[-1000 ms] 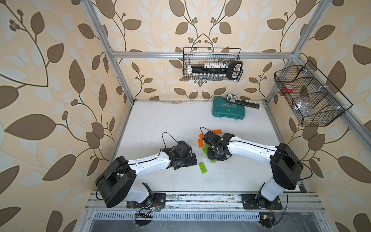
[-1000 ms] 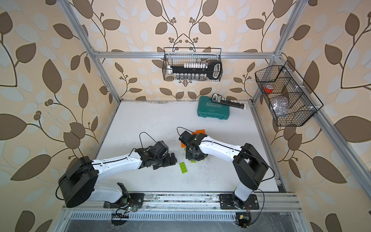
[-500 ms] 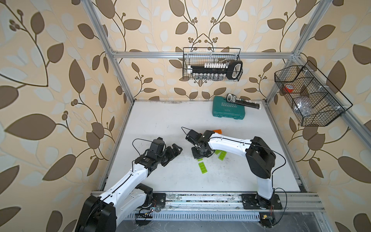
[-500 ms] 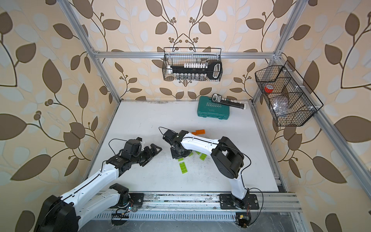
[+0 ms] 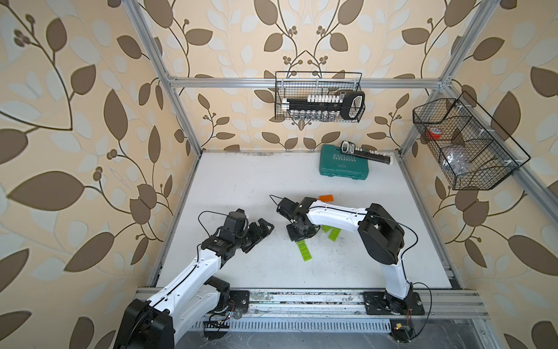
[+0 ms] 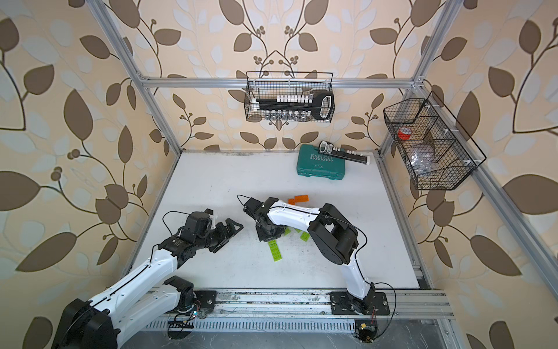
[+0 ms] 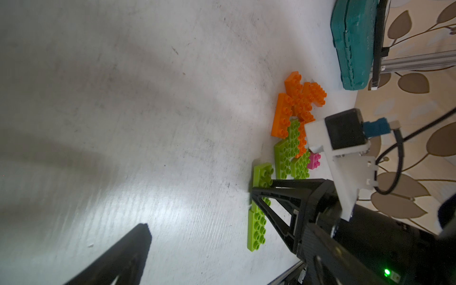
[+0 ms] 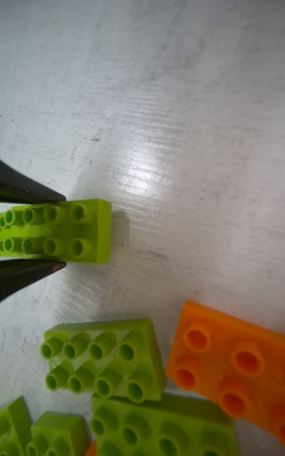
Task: Assemble a small pinwheel with lego
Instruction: Place the lego brick at the center of the board.
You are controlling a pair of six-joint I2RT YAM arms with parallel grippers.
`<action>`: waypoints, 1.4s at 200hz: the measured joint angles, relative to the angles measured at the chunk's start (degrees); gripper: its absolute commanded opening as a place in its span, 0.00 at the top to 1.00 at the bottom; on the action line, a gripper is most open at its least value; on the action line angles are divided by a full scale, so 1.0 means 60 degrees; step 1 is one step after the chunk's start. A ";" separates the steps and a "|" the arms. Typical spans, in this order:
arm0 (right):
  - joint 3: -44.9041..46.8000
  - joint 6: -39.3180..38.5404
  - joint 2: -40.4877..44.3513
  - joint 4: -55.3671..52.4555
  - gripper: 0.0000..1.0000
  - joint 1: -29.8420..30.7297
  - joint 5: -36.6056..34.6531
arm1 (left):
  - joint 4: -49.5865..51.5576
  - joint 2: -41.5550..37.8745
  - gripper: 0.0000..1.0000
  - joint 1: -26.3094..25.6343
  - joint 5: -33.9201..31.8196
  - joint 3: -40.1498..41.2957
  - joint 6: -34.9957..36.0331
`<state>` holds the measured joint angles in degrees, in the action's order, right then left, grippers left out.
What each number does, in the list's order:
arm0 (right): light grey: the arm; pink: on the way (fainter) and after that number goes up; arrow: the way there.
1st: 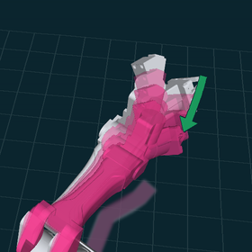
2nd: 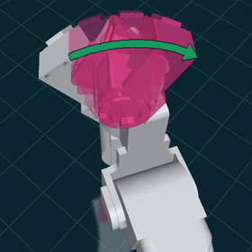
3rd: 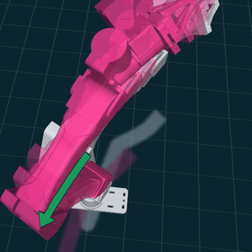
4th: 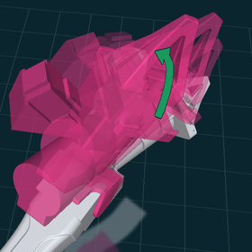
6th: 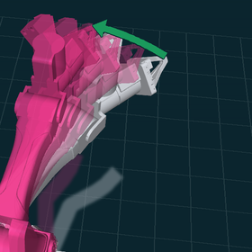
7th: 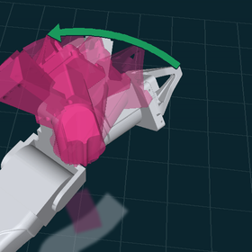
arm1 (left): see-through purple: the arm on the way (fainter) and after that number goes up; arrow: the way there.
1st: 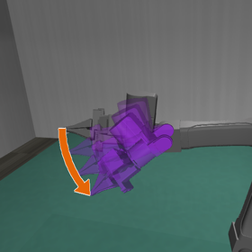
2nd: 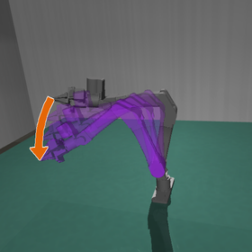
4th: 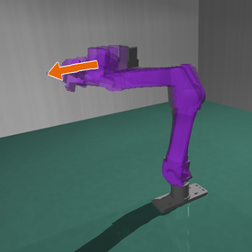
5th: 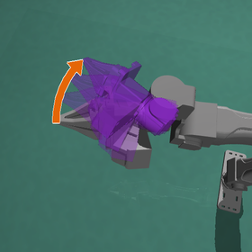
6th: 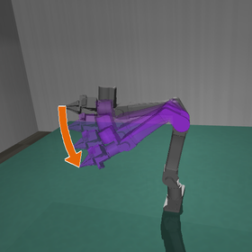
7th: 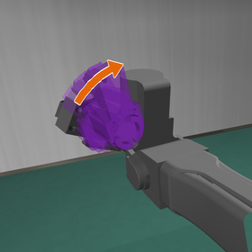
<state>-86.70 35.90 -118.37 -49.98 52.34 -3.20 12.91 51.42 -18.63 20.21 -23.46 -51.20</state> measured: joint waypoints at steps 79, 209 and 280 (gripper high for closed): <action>0.0004 0.0007 -0.0004 0.0004 0.71 0.0000 0.0000 | 0.0142 0.0007 0.01 0.0000 0.0069 0.0000 0.0018; 0.0291 0.0138 -0.0004 0.0011 0.59 0.0000 0.0047 | 0.0186 0.0080 0.01 0.0000 0.0066 0.0000 0.0044; 0.0284 0.0135 0.0018 -0.0004 0.48 -0.0022 0.0102 | 0.1308 -0.0113 0.01 0.0000 -0.0299 -0.0295 0.0579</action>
<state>-84.99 36.71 -118.26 -50.00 52.21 -2.59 20.75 50.74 -18.63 18.41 -25.23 -47.72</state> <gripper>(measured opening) 0.486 0.989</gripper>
